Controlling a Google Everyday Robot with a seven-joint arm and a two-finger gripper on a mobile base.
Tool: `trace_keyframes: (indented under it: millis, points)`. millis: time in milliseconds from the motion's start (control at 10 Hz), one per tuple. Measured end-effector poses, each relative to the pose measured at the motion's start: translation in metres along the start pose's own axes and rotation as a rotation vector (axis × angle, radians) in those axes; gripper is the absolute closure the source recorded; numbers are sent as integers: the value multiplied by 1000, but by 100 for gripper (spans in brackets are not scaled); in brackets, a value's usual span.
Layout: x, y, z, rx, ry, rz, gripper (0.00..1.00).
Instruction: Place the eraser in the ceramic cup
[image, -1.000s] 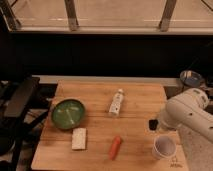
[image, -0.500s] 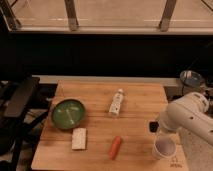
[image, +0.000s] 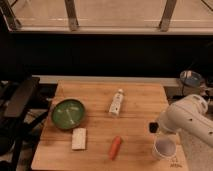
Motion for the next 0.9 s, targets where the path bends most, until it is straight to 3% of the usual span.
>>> trace_keyframes:
  millis: [400, 900]
  points:
    - [-3, -2, -17, -7, -9, -3, 95]
    - [-5, 5, -32, -81, -70, 34, 93]
